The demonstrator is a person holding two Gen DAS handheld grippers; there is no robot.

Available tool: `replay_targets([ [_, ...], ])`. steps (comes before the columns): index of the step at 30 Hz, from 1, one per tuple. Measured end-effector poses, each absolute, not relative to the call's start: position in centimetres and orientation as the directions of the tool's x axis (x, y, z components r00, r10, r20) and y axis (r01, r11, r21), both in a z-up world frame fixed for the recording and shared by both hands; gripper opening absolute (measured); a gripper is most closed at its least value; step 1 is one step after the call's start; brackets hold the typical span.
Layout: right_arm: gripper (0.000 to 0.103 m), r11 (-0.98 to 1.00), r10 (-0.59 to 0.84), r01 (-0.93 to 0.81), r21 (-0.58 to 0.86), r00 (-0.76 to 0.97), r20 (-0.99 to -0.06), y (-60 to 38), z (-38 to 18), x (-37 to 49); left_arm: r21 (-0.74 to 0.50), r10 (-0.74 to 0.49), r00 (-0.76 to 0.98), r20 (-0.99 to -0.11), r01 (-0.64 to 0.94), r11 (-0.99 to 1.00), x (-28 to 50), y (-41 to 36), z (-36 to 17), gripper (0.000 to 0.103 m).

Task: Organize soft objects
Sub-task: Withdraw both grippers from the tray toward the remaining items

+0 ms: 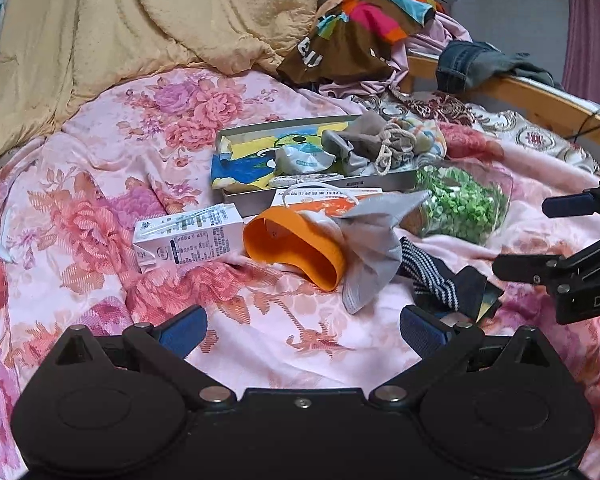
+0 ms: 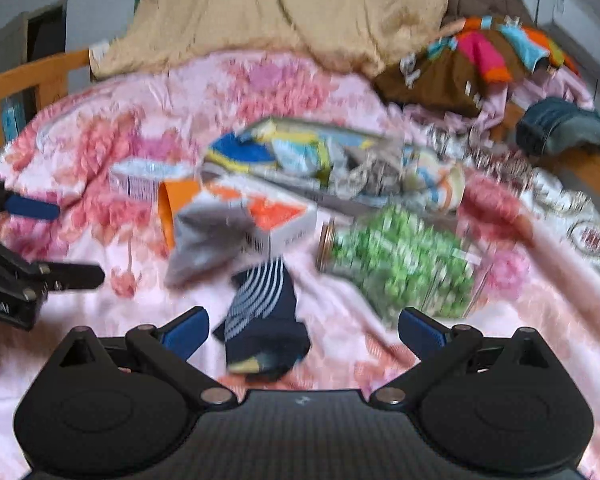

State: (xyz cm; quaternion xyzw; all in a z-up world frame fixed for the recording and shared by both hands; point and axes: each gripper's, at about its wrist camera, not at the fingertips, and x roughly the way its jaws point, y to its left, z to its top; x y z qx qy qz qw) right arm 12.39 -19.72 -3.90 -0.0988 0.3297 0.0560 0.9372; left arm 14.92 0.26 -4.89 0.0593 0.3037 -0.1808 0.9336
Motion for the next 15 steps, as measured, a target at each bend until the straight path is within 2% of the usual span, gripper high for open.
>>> replay_targets([
  [5,0.103,0.959,0.002,-0.197,-0.205,0.725,-0.689,-18.9,-5.5,13.0,0.018,-0.325,0.736,-0.594,0.416,0.909,15.6,-0.3,-5.1,0.102],
  [9,0.103,0.955,-0.009,-0.200,-0.219,0.718,-0.696,-18.7,-5.9,13.3,0.049,-0.347,0.716,-0.605,0.469,0.882,16.2,-1.4,-5.3,0.102],
  [15,0.103,0.950,-0.055,-0.173,-0.261,0.728,-0.684,-18.8,-6.2,14.1,0.033,-0.392,0.697,-0.600,0.512,0.858,17.1,-2.1,-5.4,0.102],
])
